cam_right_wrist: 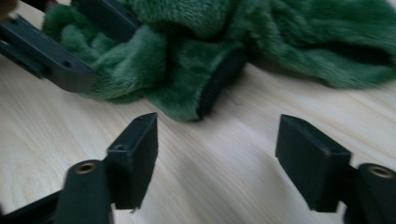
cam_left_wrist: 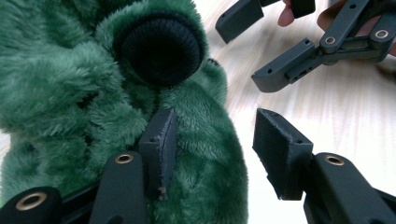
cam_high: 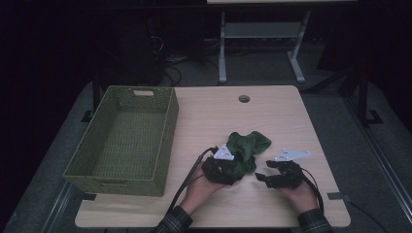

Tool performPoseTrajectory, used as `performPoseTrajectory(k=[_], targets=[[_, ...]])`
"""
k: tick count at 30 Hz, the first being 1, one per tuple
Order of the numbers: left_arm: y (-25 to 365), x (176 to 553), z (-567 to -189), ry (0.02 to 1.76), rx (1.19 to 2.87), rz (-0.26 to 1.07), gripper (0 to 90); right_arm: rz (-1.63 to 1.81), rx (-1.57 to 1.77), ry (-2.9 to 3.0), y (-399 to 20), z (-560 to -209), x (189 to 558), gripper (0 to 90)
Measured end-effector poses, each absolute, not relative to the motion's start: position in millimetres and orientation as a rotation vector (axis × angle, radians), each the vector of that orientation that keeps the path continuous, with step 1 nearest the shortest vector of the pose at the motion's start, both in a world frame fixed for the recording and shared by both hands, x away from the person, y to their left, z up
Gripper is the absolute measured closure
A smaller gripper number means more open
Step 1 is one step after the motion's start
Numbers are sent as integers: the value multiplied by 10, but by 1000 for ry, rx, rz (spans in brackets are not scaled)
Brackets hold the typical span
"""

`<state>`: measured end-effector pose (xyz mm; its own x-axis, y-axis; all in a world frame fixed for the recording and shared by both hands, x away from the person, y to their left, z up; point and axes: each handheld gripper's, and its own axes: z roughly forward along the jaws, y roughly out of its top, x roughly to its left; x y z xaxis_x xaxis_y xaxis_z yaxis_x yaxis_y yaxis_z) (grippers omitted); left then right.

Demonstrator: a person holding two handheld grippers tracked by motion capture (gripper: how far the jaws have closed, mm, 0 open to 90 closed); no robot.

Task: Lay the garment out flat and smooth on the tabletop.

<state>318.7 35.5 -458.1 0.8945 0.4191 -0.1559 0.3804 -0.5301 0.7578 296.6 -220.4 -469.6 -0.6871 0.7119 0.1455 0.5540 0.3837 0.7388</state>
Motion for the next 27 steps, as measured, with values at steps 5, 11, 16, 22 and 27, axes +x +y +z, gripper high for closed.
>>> performPoseTrajectory(k=[5, 11, 16, 22, 27], targets=[[361, 3209, -4628, 565, 2194, 73, 498, 1189, 1119, 2474, -2090, -4715, 3030, 387], [370, 3218, -4648, 565, 2210, 100, 568, 1195, 1101, 2485, -2011, -4724, 3070, 525], [386, 3231, -4653, 572, 2216, 82, 763, 1183, 1082, 2509, -1986, -4729, 3077, 721], [406, 3222, -4628, 567, 2201, 50, 865, 1168, 1076, 2515, -2013, -4696, 3064, 802], [454, 3196, -4546, 564, 2162, 26, 868, 1186, 1064, 2481, -2066, -4636, 3039, 807]])
